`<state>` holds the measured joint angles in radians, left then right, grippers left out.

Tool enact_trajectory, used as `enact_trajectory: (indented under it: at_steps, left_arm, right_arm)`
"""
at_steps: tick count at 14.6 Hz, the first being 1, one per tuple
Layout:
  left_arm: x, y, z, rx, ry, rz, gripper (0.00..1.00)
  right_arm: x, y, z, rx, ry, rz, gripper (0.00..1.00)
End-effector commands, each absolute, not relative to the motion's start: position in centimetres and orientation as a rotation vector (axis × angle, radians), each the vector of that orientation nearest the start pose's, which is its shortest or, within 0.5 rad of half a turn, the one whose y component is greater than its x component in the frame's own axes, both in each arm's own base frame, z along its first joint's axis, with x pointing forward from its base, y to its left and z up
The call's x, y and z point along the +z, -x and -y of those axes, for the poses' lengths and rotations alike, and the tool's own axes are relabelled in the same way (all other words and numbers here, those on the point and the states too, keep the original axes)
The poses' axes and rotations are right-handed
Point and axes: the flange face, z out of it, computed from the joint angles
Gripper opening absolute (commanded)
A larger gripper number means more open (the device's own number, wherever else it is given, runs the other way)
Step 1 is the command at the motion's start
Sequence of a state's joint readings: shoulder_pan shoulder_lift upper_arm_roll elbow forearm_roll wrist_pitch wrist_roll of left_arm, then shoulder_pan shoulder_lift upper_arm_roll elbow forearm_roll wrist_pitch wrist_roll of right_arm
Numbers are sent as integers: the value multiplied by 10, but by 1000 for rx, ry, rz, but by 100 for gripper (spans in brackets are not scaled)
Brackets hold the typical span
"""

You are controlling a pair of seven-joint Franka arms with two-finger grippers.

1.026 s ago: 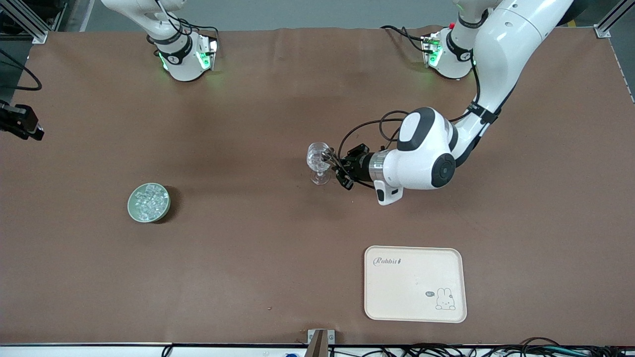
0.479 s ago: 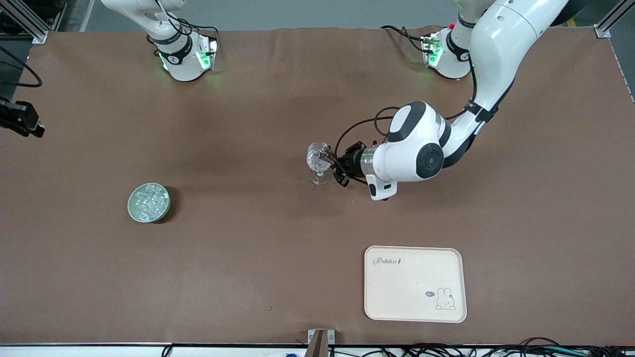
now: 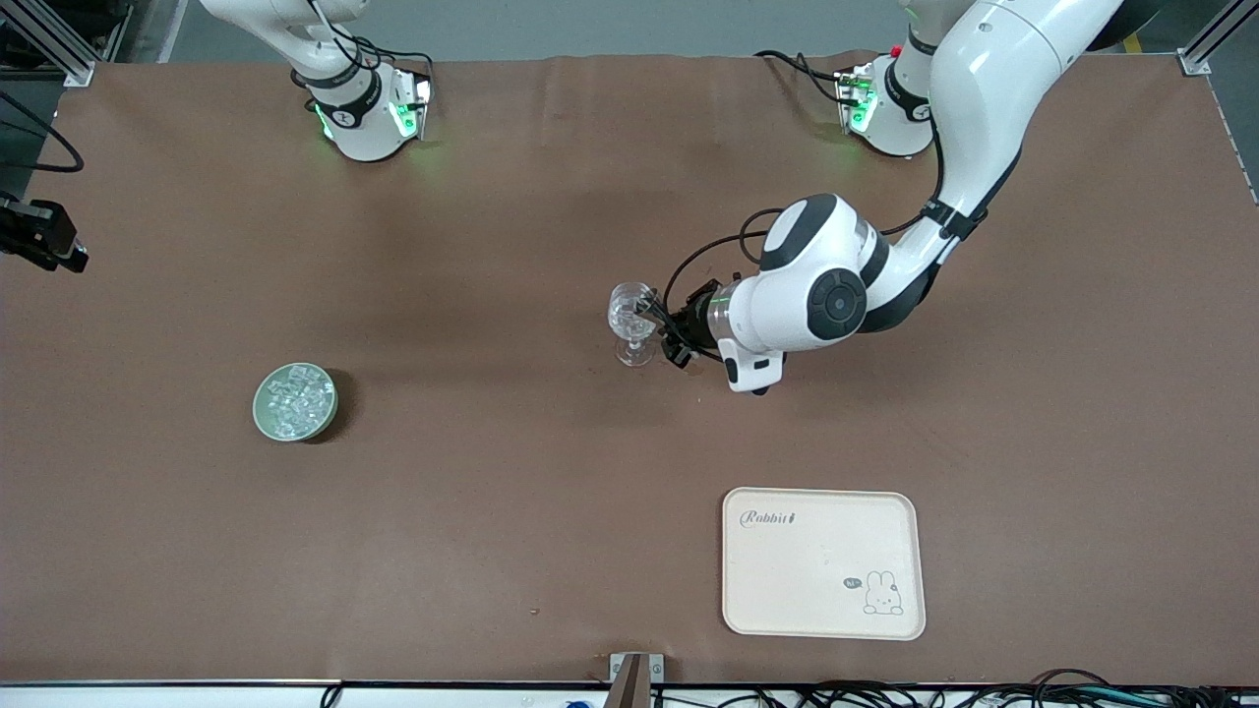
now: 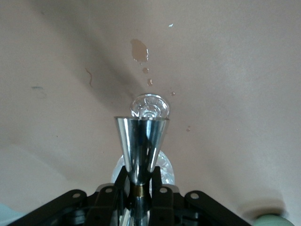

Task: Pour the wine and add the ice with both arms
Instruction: 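Tilt the jigger over the wine glass with the left gripper to pour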

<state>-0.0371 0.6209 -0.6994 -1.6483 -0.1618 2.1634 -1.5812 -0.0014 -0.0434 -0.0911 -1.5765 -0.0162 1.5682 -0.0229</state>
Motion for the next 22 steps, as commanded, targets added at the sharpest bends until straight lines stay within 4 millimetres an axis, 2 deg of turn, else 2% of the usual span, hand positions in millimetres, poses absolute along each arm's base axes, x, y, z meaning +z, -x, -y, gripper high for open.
enact_trajectory:
  at_steps: [1, 6, 8, 11, 14, 16, 18, 20, 21, 22]
  left_arm:
    - [337, -537, 416, 717, 2845, 1625, 0]
    - [341, -533, 416, 726, 2831, 1596, 0]
    - [346, -536, 410, 759, 2809, 1613, 0]
    - [350, -536, 411, 935, 2757, 1693, 0]
    - [356, -539, 410, 1010, 2764, 1706, 0]
    - [355, -547, 399, 1100, 2742, 1739, 0]
    - [354, -557, 377, 1195, 2725, 1724, 0]
    - [361, -571, 349, 1263, 2714, 1758, 0]
    - [363, -577, 337, 1306, 2686, 1766, 1]
    - [367, -582, 330, 1336, 2674, 1765, 0]
  right_arm:
    - [651, -537, 52, -65, 3142, -133, 3]
    - [651, -538, 52, -74, 3141, -133, 3]
    - [651, -538, 51, -70, 3141, -130, 3]
    - [652, -538, 51, -77, 3141, -130, 3]
    - [651, -538, 51, -74, 3141, -130, 3]
    - [652, -538, 51, -70, 3141, -130, 3]
    - [652, -538, 50, -67, 3141, -128, 3]
    - [652, -538, 47, -65, 3140, -125, 3]
    - [652, -539, 34, -62, 3136, -147, 3]
    - [652, -539, 14, -62, 3134, -161, 3]
